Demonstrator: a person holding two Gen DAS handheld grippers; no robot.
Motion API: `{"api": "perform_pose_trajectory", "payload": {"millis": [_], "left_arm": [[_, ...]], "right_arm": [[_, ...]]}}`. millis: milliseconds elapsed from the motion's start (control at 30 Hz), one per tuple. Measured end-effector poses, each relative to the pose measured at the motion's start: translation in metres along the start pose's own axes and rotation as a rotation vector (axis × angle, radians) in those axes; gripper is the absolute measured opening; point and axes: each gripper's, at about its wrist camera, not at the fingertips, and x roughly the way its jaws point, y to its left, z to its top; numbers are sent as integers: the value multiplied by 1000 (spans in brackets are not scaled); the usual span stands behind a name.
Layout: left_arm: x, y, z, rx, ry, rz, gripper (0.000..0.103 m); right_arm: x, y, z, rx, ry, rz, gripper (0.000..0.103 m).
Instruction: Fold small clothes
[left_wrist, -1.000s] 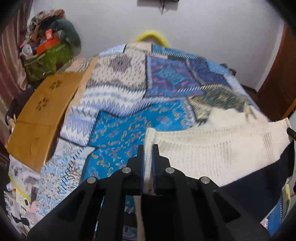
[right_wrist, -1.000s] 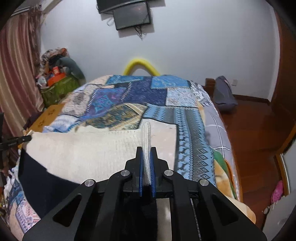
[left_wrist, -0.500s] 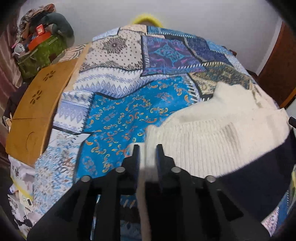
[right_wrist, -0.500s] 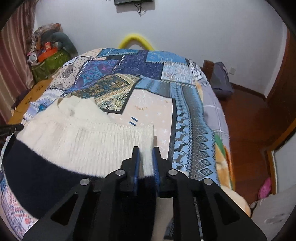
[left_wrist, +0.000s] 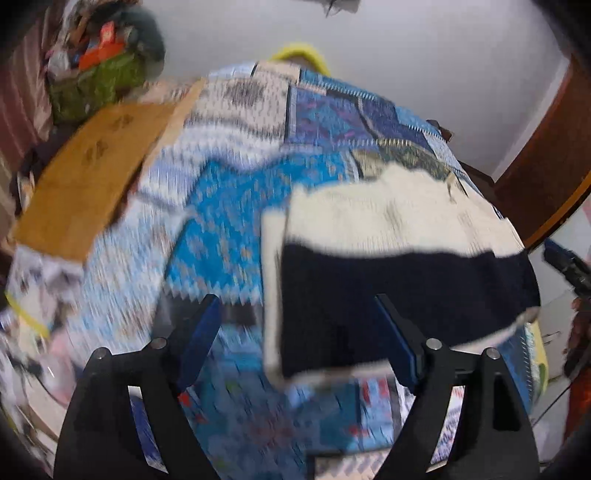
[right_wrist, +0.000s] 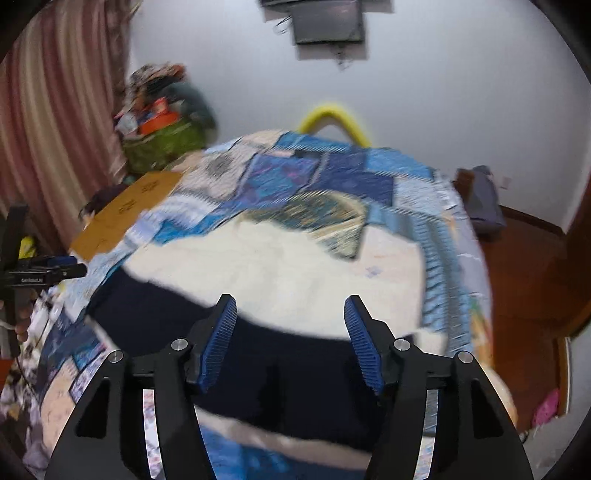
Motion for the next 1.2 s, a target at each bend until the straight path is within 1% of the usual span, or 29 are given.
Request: {"api": "perform_pose_trajectory", "payload": {"millis": [100, 200, 300, 367, 400, 467, 500, 567, 600, 667, 733, 767, 833, 867, 900, 933, 967, 1000, 1067, 1133, 1200], "left_arm": [[9, 2, -26, -61, 69, -55, 82], [13, 1, -45, -106, 113, -120, 82], [19, -2, -56, -170, 158, -224, 82], [28, -4, -58, -229, 192, -329, 82], [29, -4, -56, -239, 187, -338, 83], [36, -5, -52, -280, 179, -382, 83], [42, -4, -49, -325, 179, -421, 84], [50, 0, -43, -381, 168, -464, 84], [56, 1, -39, -405, 158, -464, 84], [66, 8, -30, -453, 117, -401, 83], [76, 17, -22, -523, 84, -339, 81], [82, 22, -19, -565, 72, -310, 80], [87, 29, -14, -604, 61, -285, 73], [89, 29, -11, -603, 61, -280, 60], [90, 29, -6, -573, 73, -305, 40], [91, 26, -5, -552, 79, -327, 31], [89, 24, -3, -532, 78, -334, 27], [83, 23, -1, -510, 61, -319, 25], [70, 21, 4, -461, 32, -310, 24], [52, 23, 10, -419, -6, -273, 24], [34, 25, 19, -383, -48, -216, 23]], "right_arm": [[23, 18, -14, -27, 65, 24, 57], [48, 28, -30, -24, 151, 48, 57], [70, 32, -43, -37, 222, 46, 57], [72, 33, -47, -43, 212, 44, 58], [72, 32, -46, -37, 212, 48, 59], [71, 28, -45, -19, 220, 63, 59], [71, 28, -45, -16, 222, 67, 59], [72, 28, -47, -21, 220, 68, 59], [72, 28, -48, -22, 218, 68, 59], [72, 28, -49, -16, 213, 70, 59], [71, 28, -50, -7, 210, 76, 59], [71, 27, -51, -3, 210, 79, 59], [70, 27, -51, 1, 208, 81, 59], [70, 27, -51, 3, 207, 82, 59], [70, 26, -51, 5, 206, 83, 59], [70, 26, -51, 7, 206, 82, 59], [69, 26, -51, 8, 207, 82, 59], [69, 26, -50, 10, 208, 83, 59], [66, 25, -48, 19, 208, 88, 59], [60, 23, -44, 30, 202, 95, 59], [52, 22, -41, 34, 182, 97, 59]]}}
